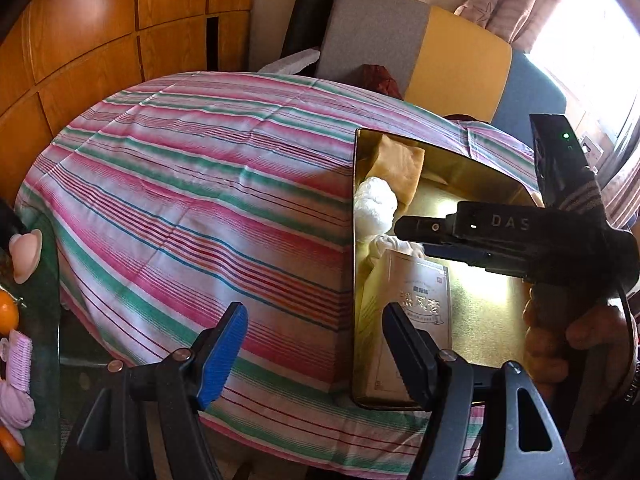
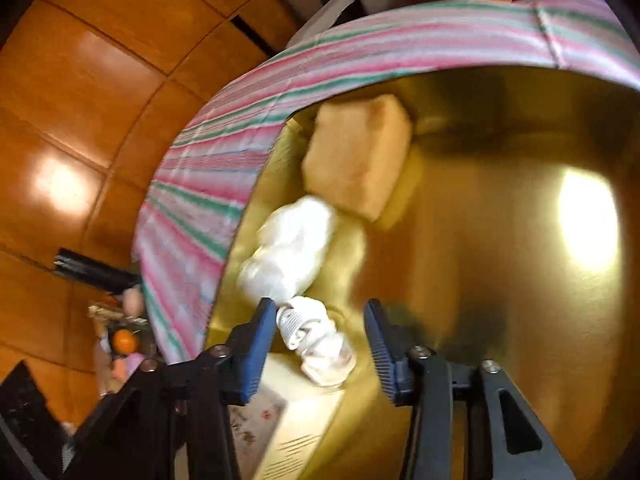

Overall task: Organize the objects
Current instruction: 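Carry the white knotted cloth into the tray and open the right gripper, then move the right gripper toward the WEIDAN snack bag while the left returns to the items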

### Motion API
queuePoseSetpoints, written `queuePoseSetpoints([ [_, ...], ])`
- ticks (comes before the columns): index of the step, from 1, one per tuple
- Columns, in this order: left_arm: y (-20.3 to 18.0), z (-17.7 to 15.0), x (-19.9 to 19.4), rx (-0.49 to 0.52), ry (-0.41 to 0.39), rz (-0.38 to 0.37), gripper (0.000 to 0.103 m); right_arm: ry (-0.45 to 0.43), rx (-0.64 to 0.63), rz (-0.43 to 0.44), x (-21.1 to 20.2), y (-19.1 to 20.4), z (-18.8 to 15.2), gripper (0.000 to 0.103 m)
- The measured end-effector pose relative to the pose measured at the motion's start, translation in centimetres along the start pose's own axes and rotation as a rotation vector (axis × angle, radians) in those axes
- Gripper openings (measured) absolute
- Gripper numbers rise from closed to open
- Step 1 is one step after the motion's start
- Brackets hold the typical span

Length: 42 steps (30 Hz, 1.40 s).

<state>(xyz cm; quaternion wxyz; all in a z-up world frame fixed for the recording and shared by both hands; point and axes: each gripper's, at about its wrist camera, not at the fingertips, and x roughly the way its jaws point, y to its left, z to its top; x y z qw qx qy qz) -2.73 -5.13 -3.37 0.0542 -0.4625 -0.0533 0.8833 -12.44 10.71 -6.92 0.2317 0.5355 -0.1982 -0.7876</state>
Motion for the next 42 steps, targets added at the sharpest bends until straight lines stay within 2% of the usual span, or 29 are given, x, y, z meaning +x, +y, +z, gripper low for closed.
queuePoseSetpoints([
  [5,-0.3,0.0,-0.3,0.004,-0.01,-0.004,0.07,-0.039,-0.03,0.002,-1.6,0.7,-0.5,0.05],
  [9,-0.8,0.0,-0.7,0.018,-0.017,0.001,0.07,-0.095,-0.054,-0.025,-4.2,0.8,-0.9,0.062],
  [11,-1.1,0.0,-0.9,0.033,-0.026,0.009,0.07,-0.119,-0.084,-0.054,-6.0,0.8,-1.1,0.064],
  [13,-1.6,0.1,-1.3,0.048,-0.035,0.007,0.07,-0.149,-0.124,-0.095,-7.8,0.7,-1.1,0.072],
  [18,-3.0,0.4,-2.5,0.079,-0.067,-0.009,0.07,-0.229,-0.169,-0.192,-13.2,-1.6,-1.6,0.082],
  [23,-5.0,0.6,-3.0,0.119,-0.074,-0.031,0.071,-0.304,-0.119,-0.297,-19.2,-6.4,-2.0,0.083],
  [28,-7.7,0.6,-3.3,0.179,-0.074,-0.057,0.071,-0.368,-0.028,-0.437,-24.6,-12.4,-2.4,0.086],
  [35,-13.0,0.7,-3.4,0.286,-0.069,-0.106,0.071,-0.457,0.148,-0.702,-30.9,-22.8,-4.2,0.093],
  [37,-14.9,0.7,-3.5,0.321,-0.069,-0.138,0.071,-0.492,0.276,-0.717,-32.2,-26.6,-5.6,0.093],
  [39,-17.1,0.8,-3.3,0.353,-0.064,-0.176,0.071,-0.455,0.484,-0.728,-33.1,-30.5,-6.6,0.09],
  [42,-20.1,0.8,-2.6,0.381,-0.033,-0.219,0.071,-0.52,0.61,-0.634,-34.9,-32.7,-7.3,0.091],
])
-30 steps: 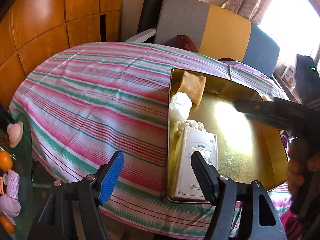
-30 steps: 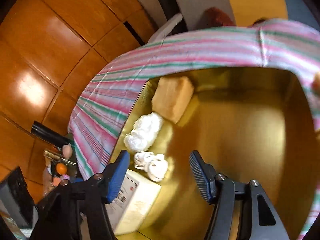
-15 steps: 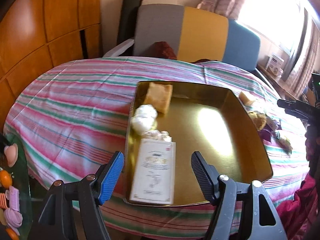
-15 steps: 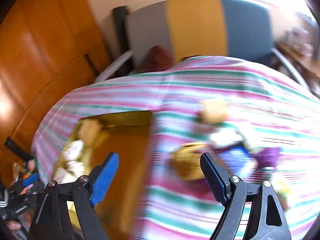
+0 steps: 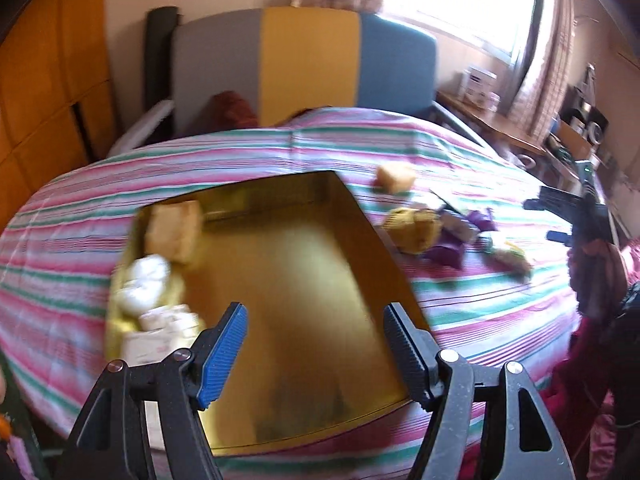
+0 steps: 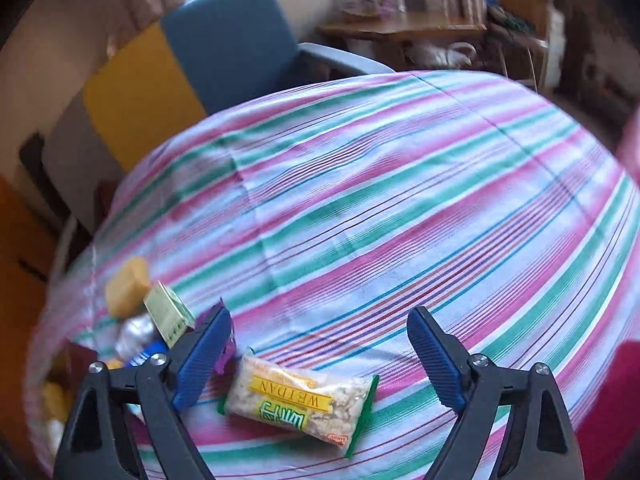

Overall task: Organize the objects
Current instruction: 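Move the right gripper toward the WEIDAN snack bag while the left returns to the items, then grasp the blue Tempo tissue pack with the left gripper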

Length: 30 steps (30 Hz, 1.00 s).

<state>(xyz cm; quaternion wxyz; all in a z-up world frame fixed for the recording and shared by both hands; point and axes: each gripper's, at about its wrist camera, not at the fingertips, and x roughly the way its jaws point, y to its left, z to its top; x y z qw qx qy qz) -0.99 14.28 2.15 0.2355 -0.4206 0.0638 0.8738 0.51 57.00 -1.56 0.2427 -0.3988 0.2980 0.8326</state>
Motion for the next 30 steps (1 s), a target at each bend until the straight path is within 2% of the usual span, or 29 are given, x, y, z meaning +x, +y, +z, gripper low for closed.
queuePoseSetpoints([
  [4,-4.4,1.5,1.7,0.085,0.029,-0.061,0.071,0.014,0.035,0.037,0.1,-0.2,0.2,0.092],
  [8,-7.4,2.7,3.3,0.122,0.067,-0.114,0.071,0.005,0.027,0.069,-0.2,0.4,0.2,0.092],
  [11,-9.4,3.6,4.3,0.176,0.067,-0.103,0.071,0.011,0.035,0.09,-0.3,0.3,-0.2,0.092],
  [19,-14.8,7.1,9.0,0.361,0.12,-0.144,0.07,0.011,0.048,0.147,-0.9,0.1,-0.4,0.093],
  [30,-20.4,9.4,17.7,0.61,0.233,-0.059,0.08,0.041,0.1,0.228,-0.7,-0.7,-0.2,0.093],
])
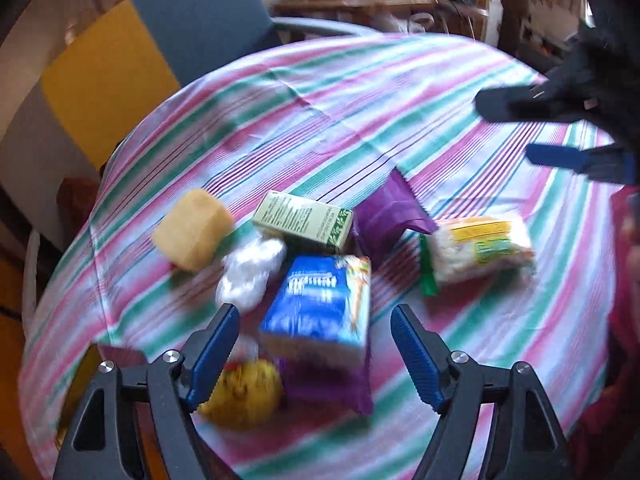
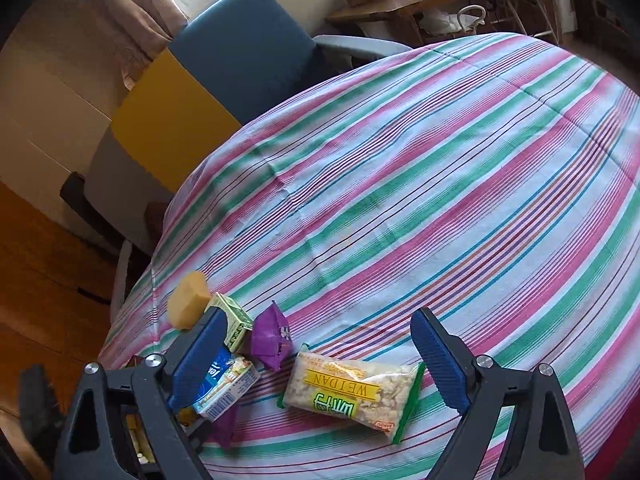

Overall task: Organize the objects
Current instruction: 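Grasp the blue Tempo tissue pack with the left gripper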

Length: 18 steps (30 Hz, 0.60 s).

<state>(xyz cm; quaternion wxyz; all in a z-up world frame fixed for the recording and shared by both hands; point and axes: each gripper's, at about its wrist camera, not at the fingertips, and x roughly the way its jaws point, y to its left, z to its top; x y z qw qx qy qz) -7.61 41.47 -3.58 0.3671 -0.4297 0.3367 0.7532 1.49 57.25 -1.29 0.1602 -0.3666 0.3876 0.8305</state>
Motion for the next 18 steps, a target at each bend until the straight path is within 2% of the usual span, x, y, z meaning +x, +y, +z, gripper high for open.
queuePoseSetpoints([
  [4,0.0,1.2,2.5,0.04,0.057,-0.002,0.077,0.01,0.001,0.023,0.0,0.1,0.0,0.094],
  [5,0.0,1.2,2.9,0.041,0.067,-0.013,0.07,0.014,0.0,0.026,0.1,0.1,0.0,0.094],
  [6,0.0,1.2,3.2,0.038,0.068,-0.028,0.053,0.016,0.0,0.027,0.2,0.1,0.0,0.094],
  [8,-0.1,0.9,2.8,0.016,0.037,-0.032,0.053,0.018,0.0,0.028,0.3,0.1,0.0,0.094],
  [11,-0.4,-0.4,0.4,-0.011,-0.049,-0.05,0.052,0.015,0.007,0.023,0.2,-0.2,0.1,0.094],
  [14,-1.3,-2.8,-3.0,-0.045,-0.122,-0.111,0.053,0.014,0.013,0.019,0.1,-0.4,0.2,0.094],
  [18,-3.9,-6.9,-5.6,-0.074,-0.165,-0.168,0.053,0.024,0.006,-0.001,0.4,-0.4,0.2,0.094],
])
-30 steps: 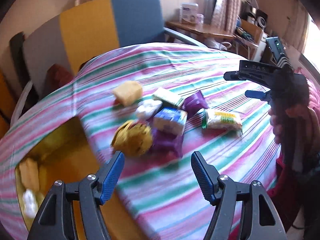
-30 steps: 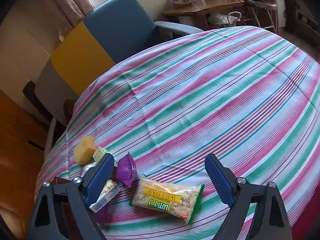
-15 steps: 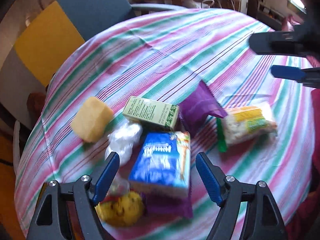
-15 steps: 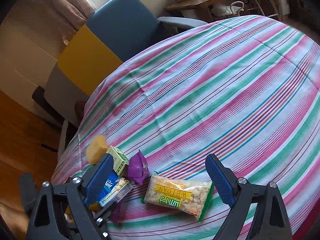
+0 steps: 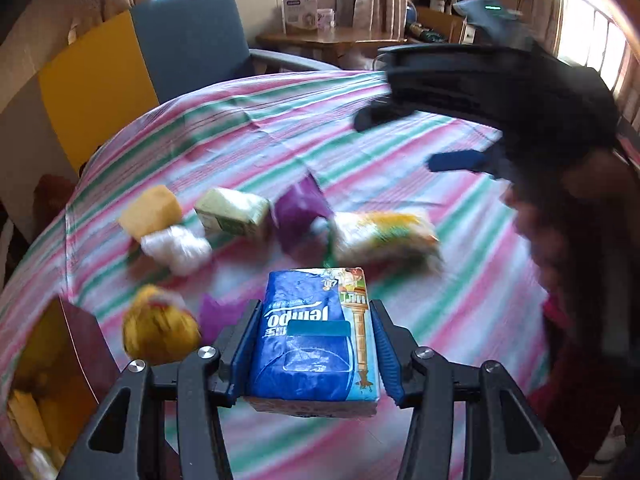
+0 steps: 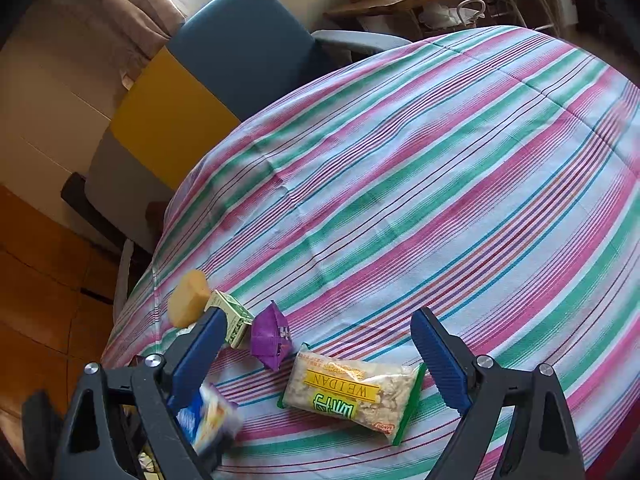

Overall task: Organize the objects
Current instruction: 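Grasp the blue Tempo tissue pack with the left gripper, then grasp the WEIDAN snack bag with the right gripper while the left lifts the Tempo pack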

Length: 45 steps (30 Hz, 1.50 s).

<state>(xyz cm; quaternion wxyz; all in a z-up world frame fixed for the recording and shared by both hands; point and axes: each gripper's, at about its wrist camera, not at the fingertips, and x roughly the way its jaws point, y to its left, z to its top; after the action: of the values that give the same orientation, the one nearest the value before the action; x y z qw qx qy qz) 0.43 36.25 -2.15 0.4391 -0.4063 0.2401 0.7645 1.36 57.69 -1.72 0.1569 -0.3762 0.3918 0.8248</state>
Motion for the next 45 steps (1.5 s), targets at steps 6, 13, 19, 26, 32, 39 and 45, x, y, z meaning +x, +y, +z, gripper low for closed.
queuePoseSetpoints([
  [6,-3.1,-6.3,0.5,-0.033,0.021,-0.007,0.053,0.098,-0.039,-0.038,2.3,0.4,-0.5,0.094],
  [13,-2.8,-9.3,0.8,-0.08,-0.025,-0.03,0.053,0.173,-0.119,-0.119,4.7,1.0,-1.2,0.094],
  [19,-2.7,-9.7,0.5,-0.094,-0.051,-0.032,0.053,0.247,-0.186,-0.136,6.3,1.7,-2.1,0.094],
  [26,-2.4,-10.1,0.3,-0.113,-0.059,-0.043,0.053,0.372,-0.365,-0.06,7.5,5.0,-4.9,0.088],
  [32,-2.5,-10.3,0.3,-0.118,-0.073,-0.04,0.054,0.329,-0.468,-0.194,7.7,5.6,-5.7,0.06],
  [39,-2.4,-10.4,0.3,-0.124,-0.08,-0.037,0.054,0.312,-0.52,-0.253,7.9,5.7,-6.1,0.05],
  [45,-2.6,-10.4,0.3,-0.122,-0.079,-0.033,0.052,0.304,-0.553,-0.266,7.7,5.8,-6.5,0.049],
])
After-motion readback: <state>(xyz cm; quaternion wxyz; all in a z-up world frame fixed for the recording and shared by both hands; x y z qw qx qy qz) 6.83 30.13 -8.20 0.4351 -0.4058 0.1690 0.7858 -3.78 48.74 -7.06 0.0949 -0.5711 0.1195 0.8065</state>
